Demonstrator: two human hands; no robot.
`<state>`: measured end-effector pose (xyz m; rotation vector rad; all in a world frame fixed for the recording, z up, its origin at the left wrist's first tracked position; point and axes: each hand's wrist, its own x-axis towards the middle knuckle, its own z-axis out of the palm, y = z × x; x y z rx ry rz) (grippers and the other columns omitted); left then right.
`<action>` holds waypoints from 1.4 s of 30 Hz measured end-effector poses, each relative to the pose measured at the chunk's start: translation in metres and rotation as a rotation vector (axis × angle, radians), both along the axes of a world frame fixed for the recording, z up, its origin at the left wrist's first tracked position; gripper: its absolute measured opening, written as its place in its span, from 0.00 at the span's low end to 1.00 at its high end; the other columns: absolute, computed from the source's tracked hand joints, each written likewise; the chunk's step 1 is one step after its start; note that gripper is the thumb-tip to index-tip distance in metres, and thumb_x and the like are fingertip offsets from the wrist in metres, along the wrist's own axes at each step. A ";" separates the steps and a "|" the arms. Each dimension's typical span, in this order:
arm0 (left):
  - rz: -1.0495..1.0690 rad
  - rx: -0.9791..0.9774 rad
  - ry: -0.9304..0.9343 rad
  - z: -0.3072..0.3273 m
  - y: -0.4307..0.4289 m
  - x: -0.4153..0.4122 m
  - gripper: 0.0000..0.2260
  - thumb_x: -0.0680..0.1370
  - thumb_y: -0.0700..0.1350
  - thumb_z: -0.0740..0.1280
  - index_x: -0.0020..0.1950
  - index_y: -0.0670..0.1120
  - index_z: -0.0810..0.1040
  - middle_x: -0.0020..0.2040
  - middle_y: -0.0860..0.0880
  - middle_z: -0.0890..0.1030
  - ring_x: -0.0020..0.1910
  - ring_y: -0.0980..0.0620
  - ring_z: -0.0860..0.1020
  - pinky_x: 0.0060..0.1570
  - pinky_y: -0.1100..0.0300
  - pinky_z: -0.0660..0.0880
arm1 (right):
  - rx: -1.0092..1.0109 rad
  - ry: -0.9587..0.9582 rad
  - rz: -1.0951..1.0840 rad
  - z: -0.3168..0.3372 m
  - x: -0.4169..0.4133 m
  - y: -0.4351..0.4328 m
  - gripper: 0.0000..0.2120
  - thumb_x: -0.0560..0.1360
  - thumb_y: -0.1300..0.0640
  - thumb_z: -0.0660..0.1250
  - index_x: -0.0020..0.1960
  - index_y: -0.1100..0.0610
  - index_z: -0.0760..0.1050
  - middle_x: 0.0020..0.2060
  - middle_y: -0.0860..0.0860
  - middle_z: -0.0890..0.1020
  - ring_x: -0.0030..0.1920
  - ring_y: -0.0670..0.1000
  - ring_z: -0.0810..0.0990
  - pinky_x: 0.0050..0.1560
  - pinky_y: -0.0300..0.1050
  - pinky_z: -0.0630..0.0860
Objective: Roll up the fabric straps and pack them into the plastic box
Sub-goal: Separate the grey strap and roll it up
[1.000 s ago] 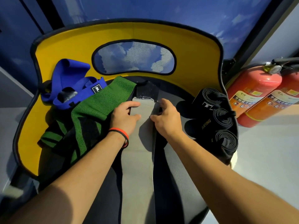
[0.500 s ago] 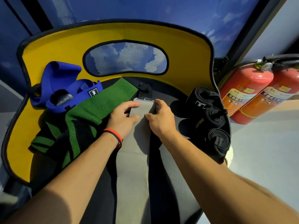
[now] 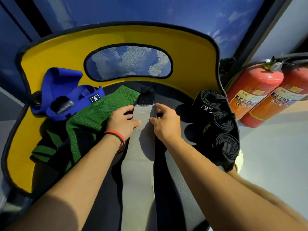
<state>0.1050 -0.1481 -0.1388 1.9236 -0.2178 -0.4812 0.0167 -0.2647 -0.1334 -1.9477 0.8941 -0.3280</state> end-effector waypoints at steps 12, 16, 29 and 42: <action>-0.588 1.069 -0.938 0.035 0.018 0.013 0.23 0.83 0.57 0.57 0.78 0.55 0.64 0.81 0.54 0.59 0.81 0.50 0.51 0.78 0.42 0.40 | 0.143 0.061 -0.102 0.010 0.013 -0.008 0.04 0.75 0.60 0.73 0.48 0.53 0.82 0.37 0.47 0.78 0.46 0.52 0.79 0.48 0.46 0.77; -0.646 1.345 -0.849 0.031 0.032 0.030 0.27 0.84 0.60 0.45 0.82 0.54 0.52 0.83 0.54 0.53 0.82 0.49 0.48 0.77 0.40 0.36 | 0.187 0.031 -0.140 0.006 0.014 -0.010 0.09 0.74 0.61 0.74 0.40 0.50 0.78 0.38 0.46 0.82 0.45 0.51 0.82 0.43 0.43 0.77; -0.612 1.476 -0.799 0.039 0.065 0.065 0.30 0.82 0.62 0.47 0.83 0.53 0.50 0.83 0.53 0.51 0.82 0.49 0.44 0.77 0.40 0.37 | 0.233 -0.065 -0.157 0.008 0.040 -0.018 0.07 0.75 0.59 0.74 0.39 0.52 0.80 0.36 0.46 0.82 0.39 0.46 0.79 0.38 0.41 0.73; -0.611 1.435 -0.784 0.039 0.059 0.067 0.29 0.82 0.60 0.50 0.82 0.52 0.53 0.83 0.52 0.53 0.82 0.48 0.46 0.77 0.39 0.38 | 0.059 0.022 -0.159 0.009 0.116 -0.053 0.07 0.76 0.57 0.74 0.54 0.54 0.85 0.48 0.50 0.82 0.50 0.50 0.78 0.54 0.41 0.75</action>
